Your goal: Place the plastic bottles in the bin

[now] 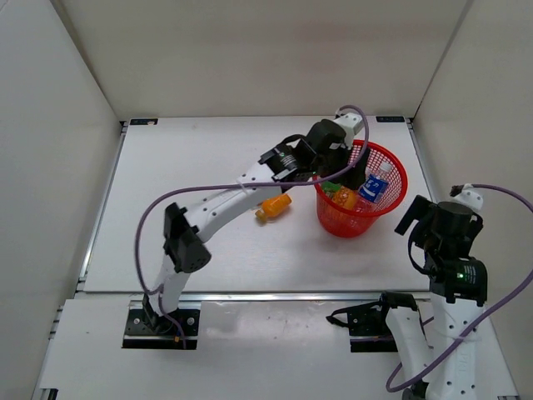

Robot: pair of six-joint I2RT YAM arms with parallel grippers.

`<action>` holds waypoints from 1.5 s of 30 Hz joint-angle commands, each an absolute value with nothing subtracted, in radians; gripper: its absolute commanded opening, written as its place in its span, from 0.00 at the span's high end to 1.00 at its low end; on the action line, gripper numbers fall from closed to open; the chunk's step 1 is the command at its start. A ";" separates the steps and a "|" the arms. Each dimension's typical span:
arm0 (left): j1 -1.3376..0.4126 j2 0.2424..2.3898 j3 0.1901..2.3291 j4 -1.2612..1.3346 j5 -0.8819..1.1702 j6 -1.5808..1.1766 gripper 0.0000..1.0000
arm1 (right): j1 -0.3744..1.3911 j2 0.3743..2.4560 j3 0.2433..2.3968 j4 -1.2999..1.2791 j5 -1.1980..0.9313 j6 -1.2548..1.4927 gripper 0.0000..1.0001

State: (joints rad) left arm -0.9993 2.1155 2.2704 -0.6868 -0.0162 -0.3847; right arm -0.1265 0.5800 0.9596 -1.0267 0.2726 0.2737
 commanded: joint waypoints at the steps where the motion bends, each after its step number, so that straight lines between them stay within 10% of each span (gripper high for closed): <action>1: -1.012 1.857 2.122 -0.773 -0.153 -0.282 0.01 | -0.130 0.609 1.109 -1.008 0.385 0.171 0.01; 8: -0.815 1.371 1.386 -0.742 -0.240 -0.446 0.01 | -0.048 0.842 1.296 -0.947 0.010 0.055 0.01; 14: -0.474 1.045 1.068 -0.919 -0.223 -0.535 0.01 | 0.790 1.083 1.437 -0.916 0.469 0.124 0.01; 18: -0.361 0.873 1.020 -0.991 -0.265 -0.537 0.01 | 0.790 1.342 1.609 -0.841 0.146 0.149 0.01; 26: -0.385 0.793 1.009 -1.065 -0.232 -0.561 0.01 | 0.894 1.716 1.638 -0.608 0.225 0.360 0.01; 45: -0.397 0.781 0.888 -0.986 -0.121 -0.517 0.01 | 0.873 1.862 1.351 -0.331 0.517 0.784 0.01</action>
